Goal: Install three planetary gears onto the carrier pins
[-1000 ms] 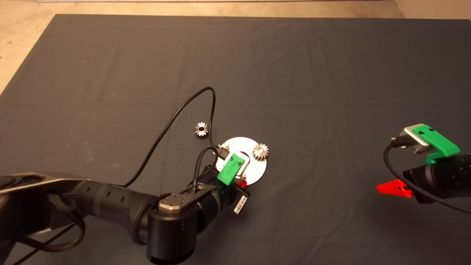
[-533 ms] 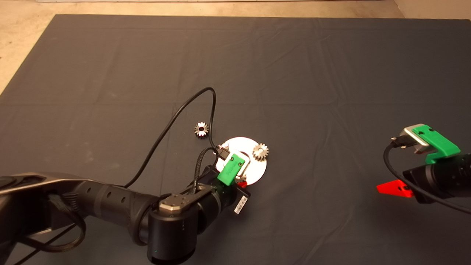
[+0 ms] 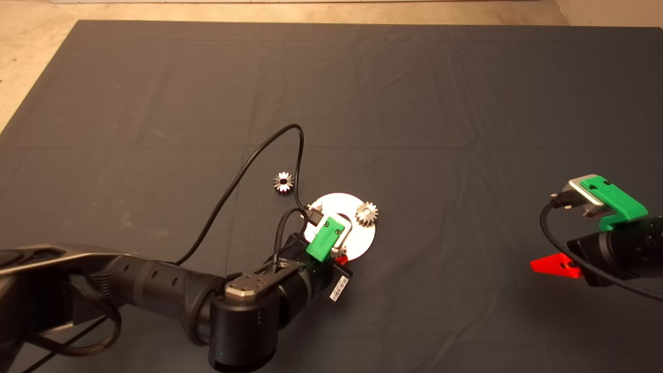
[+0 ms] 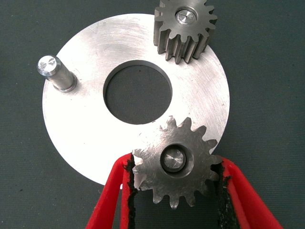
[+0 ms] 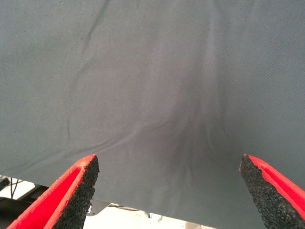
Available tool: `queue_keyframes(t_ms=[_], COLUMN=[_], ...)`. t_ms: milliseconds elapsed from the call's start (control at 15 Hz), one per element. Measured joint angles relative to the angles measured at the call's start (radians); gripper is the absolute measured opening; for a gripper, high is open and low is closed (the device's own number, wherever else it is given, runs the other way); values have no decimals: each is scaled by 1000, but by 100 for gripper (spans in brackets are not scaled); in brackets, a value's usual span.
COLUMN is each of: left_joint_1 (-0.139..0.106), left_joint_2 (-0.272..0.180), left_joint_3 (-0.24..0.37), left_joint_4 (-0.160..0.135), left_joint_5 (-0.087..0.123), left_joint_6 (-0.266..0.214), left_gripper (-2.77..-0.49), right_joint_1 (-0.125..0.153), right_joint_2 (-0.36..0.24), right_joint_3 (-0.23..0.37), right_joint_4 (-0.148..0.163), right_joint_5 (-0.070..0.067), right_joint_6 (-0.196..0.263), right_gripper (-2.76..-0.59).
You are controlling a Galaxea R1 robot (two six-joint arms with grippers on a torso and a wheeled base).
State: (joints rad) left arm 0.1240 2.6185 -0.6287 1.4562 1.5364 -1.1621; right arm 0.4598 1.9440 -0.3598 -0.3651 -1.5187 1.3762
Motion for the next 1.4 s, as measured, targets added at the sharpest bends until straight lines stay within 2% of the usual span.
queue_keyframes(t_ms=[200, 467, 533, 800, 1000, 1400], left_joint_1=[0, 0, 0, 0, 0, -1], left_joint_2=[0, 0, 0, 0, 0, -3], left_joint_3=[0, 0, 0, 0, 0, 20], left_joint_4=[0, 0, 1, 7, 7, 7], left_joint_5=[0, 0, -2, -4, -4, -4], left_joint_6=[0, 0, 0, 0, 0, 34], left_gripper=[-242, -231, -221, -220, -206, -206], right_joint_1=[0, 0, 0, 0, 0, 0], right_joint_2=[0, 0, 0, 0, 0, 0], right_joint_3=[0, 0, 0, 0, 0, 0], right_joint_4=[0, 0, 0, 0, 0, 0], right_joint_5=[0, 0, 0, 0, 0, 0], right_joint_6=[0, 0, 0, 0, 0, 0], right_gripper=[-116, -116, -116, -116, -116, -116])
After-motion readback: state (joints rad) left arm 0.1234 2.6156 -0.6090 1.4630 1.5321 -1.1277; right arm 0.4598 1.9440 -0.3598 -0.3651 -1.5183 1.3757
